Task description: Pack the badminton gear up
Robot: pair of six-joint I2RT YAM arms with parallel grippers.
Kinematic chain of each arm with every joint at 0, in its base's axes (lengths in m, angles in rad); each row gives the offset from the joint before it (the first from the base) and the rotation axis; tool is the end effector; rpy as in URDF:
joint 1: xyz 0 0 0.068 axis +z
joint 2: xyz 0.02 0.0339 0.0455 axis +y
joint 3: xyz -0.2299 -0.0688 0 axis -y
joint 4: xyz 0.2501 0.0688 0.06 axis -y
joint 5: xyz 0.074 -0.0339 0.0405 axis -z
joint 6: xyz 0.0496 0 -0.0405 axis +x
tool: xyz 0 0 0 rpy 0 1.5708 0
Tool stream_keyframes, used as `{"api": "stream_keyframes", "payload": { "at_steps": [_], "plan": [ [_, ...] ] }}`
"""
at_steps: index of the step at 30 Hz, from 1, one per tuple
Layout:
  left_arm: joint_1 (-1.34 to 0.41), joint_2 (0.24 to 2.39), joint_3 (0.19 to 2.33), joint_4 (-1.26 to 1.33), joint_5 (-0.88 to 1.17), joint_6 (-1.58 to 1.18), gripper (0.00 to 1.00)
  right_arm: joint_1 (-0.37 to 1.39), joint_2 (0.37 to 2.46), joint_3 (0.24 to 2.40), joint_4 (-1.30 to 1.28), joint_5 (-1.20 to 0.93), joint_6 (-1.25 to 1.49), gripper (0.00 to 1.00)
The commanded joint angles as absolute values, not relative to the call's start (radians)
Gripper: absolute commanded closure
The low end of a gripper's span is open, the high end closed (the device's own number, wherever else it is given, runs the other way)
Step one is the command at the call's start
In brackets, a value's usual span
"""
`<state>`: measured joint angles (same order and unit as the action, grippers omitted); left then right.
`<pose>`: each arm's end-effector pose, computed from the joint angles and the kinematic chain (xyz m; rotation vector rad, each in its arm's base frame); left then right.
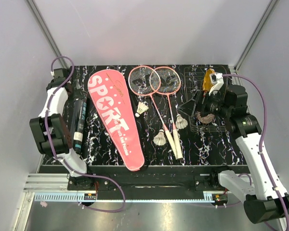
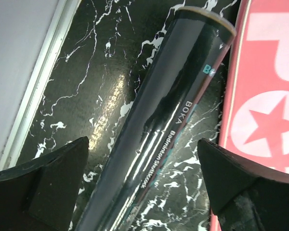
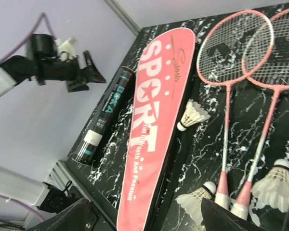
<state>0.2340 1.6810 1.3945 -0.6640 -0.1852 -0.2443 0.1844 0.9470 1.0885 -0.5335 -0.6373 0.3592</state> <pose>0.3612 0.0955 0.2290 -0.6676 2.4224 0.2291 0.2208 0.0712 0.3513 -0.2599 1.9923 0.9757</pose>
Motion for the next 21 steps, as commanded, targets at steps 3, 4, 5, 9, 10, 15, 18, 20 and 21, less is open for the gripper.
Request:
{"api": "stream_keyframes", "payload": {
  "at_steps": [3,4,5,9,10,15,18,20,21],
  "plan": [
    [0.233,1.770,1.451,-0.667,-0.154,-0.089,0.01,0.227,0.933,1.094,-0.462,-0.715,0.341,0.00],
    [0.233,1.779,1.460,-0.666,-0.138,-0.077,0.01,0.236,0.939,1.095,-0.462,-0.716,0.339,0.01],
    [0.233,1.801,1.465,-0.666,-0.127,-0.068,0.01,0.242,0.940,1.097,-0.463,-0.716,0.339,0.00],
    [0.233,1.848,1.483,-0.669,-0.078,-0.048,0.01,0.259,0.959,1.094,-0.451,-0.718,0.336,0.00],
    [0.232,1.859,1.486,-0.670,-0.066,-0.043,0.01,0.262,0.965,1.094,-0.451,-0.716,0.333,0.00],
    [0.232,1.901,1.488,-0.675,-0.051,-0.035,0.02,0.271,0.974,1.094,-0.445,-0.712,0.328,0.00],
    [0.232,1.925,1.493,-0.680,-0.046,-0.032,0.04,0.276,0.979,1.092,-0.443,-0.712,0.328,0.00],
    [0.232,1.940,1.496,-0.681,-0.046,-0.032,0.06,0.276,0.980,1.091,-0.443,-0.707,0.327,0.00],
    [0.230,1.945,1.494,-0.684,-0.046,-0.031,0.07,0.279,0.979,1.089,-0.442,-0.706,0.327,0.00]
  ]
}}
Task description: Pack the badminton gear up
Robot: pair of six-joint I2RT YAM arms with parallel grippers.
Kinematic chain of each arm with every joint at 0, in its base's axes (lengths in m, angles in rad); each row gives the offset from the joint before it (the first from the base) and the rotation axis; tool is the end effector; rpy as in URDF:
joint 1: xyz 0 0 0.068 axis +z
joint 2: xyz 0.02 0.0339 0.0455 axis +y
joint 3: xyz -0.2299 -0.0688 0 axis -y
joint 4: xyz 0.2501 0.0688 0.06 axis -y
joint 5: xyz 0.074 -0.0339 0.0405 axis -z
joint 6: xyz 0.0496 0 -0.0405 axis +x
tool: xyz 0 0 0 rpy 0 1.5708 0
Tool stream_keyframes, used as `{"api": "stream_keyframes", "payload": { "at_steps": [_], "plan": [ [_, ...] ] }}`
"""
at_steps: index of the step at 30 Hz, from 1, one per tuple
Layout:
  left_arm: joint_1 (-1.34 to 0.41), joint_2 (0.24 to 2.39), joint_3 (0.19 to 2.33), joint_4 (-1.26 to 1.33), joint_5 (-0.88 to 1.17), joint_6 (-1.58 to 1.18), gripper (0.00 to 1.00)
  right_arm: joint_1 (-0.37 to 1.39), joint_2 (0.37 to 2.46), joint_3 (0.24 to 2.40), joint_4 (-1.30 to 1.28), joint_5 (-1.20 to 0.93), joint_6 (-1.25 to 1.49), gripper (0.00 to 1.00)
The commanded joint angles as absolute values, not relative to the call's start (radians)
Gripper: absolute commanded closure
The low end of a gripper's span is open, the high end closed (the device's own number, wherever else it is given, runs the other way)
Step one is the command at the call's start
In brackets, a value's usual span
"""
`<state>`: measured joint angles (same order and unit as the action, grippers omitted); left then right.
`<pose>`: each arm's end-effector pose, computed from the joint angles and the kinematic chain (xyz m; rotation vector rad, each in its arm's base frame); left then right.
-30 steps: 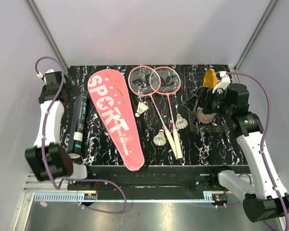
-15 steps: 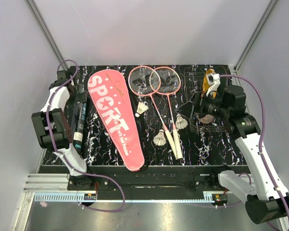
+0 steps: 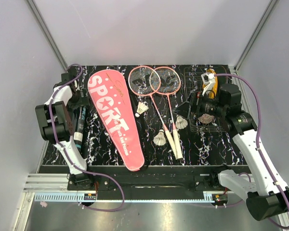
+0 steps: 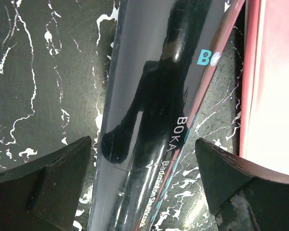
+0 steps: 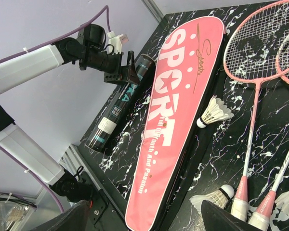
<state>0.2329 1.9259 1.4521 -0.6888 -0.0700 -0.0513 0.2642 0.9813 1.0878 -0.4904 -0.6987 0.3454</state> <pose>0.3873 0.0954 0.1550 -0.4074 2.7073 0.1468 0.2217 0.0930 0.3489 -0.4009 1.9738 1.0756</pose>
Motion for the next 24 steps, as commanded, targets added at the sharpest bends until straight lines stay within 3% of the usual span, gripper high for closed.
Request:
{"api": "stream_keyframes", "payload": {
  "at_steps": [1,14,17,18,24],
  "plan": [
    [0.227,1.950,1.491,-0.686,-0.048,-0.028,0.10,0.279,0.980,1.088,-0.440,-0.704,0.327,0.00],
    [0.166,1.959,1.468,-0.683,-0.172,-0.018,0.32,0.287,0.985,1.094,-0.443,-0.690,0.330,0.00],
    [0.141,1.902,1.456,-0.681,-0.225,-0.024,0.43,0.287,0.982,1.101,-0.449,-0.683,0.331,0.00],
    [0.137,1.881,1.448,-0.684,-0.254,-0.031,0.50,0.287,0.983,1.103,-0.454,-0.678,0.333,0.00],
    [0.078,1.666,1.404,-0.732,-0.334,-0.098,0.69,0.287,1.017,1.117,-0.463,-0.617,0.380,0.00]
  ]
}}
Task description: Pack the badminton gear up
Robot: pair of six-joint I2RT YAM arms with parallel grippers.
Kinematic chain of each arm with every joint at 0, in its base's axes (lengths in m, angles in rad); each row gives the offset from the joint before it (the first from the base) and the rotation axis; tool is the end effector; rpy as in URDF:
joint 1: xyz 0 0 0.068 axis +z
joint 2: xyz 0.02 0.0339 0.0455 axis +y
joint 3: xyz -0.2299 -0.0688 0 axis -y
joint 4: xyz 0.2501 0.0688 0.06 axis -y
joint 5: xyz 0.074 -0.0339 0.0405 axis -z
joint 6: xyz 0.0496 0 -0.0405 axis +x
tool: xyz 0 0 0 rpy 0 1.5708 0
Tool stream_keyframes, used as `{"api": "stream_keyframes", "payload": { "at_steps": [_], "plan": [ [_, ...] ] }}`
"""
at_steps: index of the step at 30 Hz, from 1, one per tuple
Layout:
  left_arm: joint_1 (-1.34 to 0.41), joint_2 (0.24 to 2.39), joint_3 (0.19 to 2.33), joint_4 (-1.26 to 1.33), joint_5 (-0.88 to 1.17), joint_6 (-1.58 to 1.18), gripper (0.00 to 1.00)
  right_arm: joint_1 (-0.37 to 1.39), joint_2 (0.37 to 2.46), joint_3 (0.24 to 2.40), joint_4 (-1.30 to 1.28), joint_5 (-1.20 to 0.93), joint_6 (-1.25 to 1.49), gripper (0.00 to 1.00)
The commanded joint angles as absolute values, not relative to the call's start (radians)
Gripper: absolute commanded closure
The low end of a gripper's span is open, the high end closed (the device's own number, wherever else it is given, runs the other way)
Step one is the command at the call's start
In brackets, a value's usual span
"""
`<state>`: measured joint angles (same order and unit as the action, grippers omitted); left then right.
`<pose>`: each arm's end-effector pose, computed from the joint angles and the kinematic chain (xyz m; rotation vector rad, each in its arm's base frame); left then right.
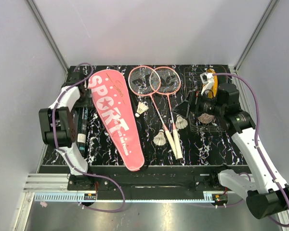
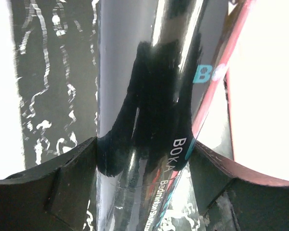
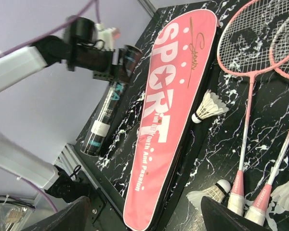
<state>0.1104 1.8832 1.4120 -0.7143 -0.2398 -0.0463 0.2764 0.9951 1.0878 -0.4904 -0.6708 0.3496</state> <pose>0.3830 0.0543 0.1590 -0.2791 2.7308 0.3476 0.2247 0.0958 0.3455 -0.3855 1.9932 1.0606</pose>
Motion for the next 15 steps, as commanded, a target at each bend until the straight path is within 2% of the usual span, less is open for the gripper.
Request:
{"api": "stream_keyframes", "payload": {
  "at_steps": [1,5,11,15],
  "plan": [
    [0.060,1.595,1.391,-0.732,-0.331,-0.113,0.71,0.287,1.034,1.120,-0.462,-0.606,0.408,0.00],
    [0.015,1.448,1.327,-0.727,-0.253,-0.132,0.74,0.287,1.077,1.127,-0.465,-0.552,0.468,0.00],
    [-0.087,1.201,1.102,-0.498,0.183,-0.163,0.77,0.301,1.121,1.134,-0.442,-0.537,0.520,0.00],
    [-0.198,1.053,0.912,-0.342,0.259,-0.143,0.78,0.310,1.147,1.169,-0.445,-0.552,0.493,0.00]
  ]
}}
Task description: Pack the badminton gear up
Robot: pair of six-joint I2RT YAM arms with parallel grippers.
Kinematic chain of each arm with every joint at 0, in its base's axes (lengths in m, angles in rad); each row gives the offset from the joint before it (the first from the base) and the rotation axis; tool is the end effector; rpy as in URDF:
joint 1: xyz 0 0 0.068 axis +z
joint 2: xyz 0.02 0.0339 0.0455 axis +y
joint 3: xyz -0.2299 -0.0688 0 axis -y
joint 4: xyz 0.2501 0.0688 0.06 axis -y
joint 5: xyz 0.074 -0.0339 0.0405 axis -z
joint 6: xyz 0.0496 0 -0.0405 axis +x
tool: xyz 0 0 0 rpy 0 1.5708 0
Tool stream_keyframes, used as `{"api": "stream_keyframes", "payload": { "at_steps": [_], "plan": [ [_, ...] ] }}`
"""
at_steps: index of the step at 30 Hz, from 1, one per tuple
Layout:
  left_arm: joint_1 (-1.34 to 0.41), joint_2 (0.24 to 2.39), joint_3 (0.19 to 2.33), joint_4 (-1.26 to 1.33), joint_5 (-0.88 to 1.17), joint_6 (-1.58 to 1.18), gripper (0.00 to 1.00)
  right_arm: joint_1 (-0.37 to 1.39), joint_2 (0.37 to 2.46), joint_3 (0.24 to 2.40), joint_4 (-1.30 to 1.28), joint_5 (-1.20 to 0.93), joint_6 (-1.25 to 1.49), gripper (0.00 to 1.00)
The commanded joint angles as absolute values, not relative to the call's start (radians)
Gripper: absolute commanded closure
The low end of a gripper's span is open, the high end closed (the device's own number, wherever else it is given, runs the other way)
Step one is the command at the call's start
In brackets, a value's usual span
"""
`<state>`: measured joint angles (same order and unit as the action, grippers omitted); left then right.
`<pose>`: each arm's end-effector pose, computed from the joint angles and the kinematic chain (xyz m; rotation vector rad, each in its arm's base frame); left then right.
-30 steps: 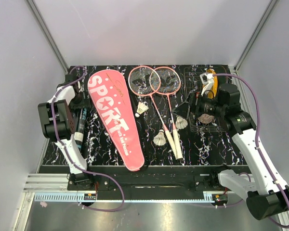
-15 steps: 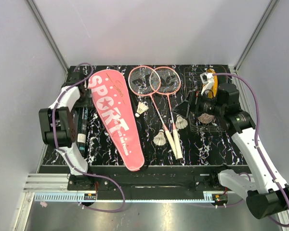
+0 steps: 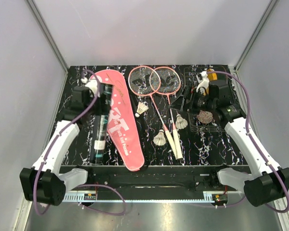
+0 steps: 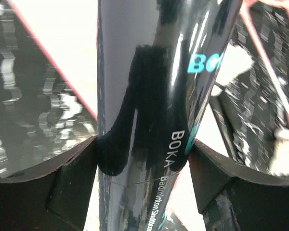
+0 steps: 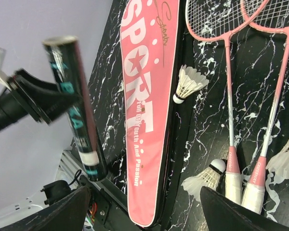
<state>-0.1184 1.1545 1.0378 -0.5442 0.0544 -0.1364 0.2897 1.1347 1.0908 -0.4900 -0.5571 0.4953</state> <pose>0.2777 -0.0357 0.2784 0.0096 2.2380 -0.1995 0.2564 0.1038 0.3118 -0.1292 2.1892 1.0442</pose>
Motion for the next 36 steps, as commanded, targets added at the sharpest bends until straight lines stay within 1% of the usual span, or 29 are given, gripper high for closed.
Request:
{"api": "stream_keyframes", "payload": {
  "at_steps": [1,5,7,9,10,12,13,14,16,17,20,22,23,29,30,33,36],
  "plan": [
    [-0.233,1.005,0.891,-0.321,0.273,-0.124,0.78,0.310,1.158,1.178,-0.448,-0.586,0.483,0.00],
    [-0.319,0.953,0.883,-0.307,0.290,-0.068,0.80,0.328,1.198,1.226,-0.443,-0.618,0.466,0.00],
    [-0.339,0.957,0.932,-0.328,0.298,-0.025,0.84,0.337,1.216,1.256,-0.443,-0.620,0.465,0.00],
    [-0.345,0.962,0.972,-0.348,0.320,-0.006,0.92,0.342,1.232,1.282,-0.430,-0.632,0.462,0.02],
    [-0.350,0.968,0.985,-0.351,0.339,0.052,0.97,0.351,1.236,1.293,-0.423,-0.638,0.462,0.04],
    [-0.354,0.977,1.021,-0.370,0.383,0.101,0.97,0.360,1.255,1.331,-0.410,-0.640,0.465,0.05],
    [-0.357,0.983,1.031,-0.373,0.402,0.118,0.96,0.373,1.262,1.347,-0.408,-0.649,0.465,0.07],
    [-0.359,0.985,1.035,-0.374,0.452,0.141,0.94,0.377,1.272,1.365,-0.407,-0.655,0.463,0.11],
    [-0.373,0.982,1.048,-0.373,0.457,0.193,0.93,0.390,1.304,1.423,-0.407,-0.684,0.466,0.18],
    [-0.377,0.980,1.048,-0.367,0.457,0.208,0.93,0.399,1.315,1.442,-0.411,-0.687,0.466,0.24],
    [-0.379,0.963,1.037,-0.338,0.468,0.244,0.92,0.426,1.351,1.509,-0.429,-0.681,0.457,0.31],
    [-0.383,0.962,1.016,-0.333,0.483,0.253,0.92,0.443,1.377,1.564,-0.445,-0.681,0.437,0.33],
    [-0.383,0.962,0.999,-0.330,0.497,0.252,0.92,0.463,1.387,1.600,-0.465,-0.678,0.427,0.36],
    [-0.403,0.968,0.939,-0.282,0.531,0.238,0.94,0.535,1.468,1.713,-0.525,-0.676,0.374,0.44],
    [-0.405,0.971,0.934,-0.275,0.535,0.229,0.95,0.554,1.480,1.727,-0.528,-0.672,0.368,0.48],
    [-0.405,0.982,0.927,-0.250,0.557,0.209,0.95,0.583,1.529,1.787,-0.546,-0.660,0.367,0.53],
    [-0.410,0.989,0.927,-0.248,0.568,0.206,0.96,0.604,1.578,1.825,-0.581,-0.650,0.370,0.55]
  ]
}}
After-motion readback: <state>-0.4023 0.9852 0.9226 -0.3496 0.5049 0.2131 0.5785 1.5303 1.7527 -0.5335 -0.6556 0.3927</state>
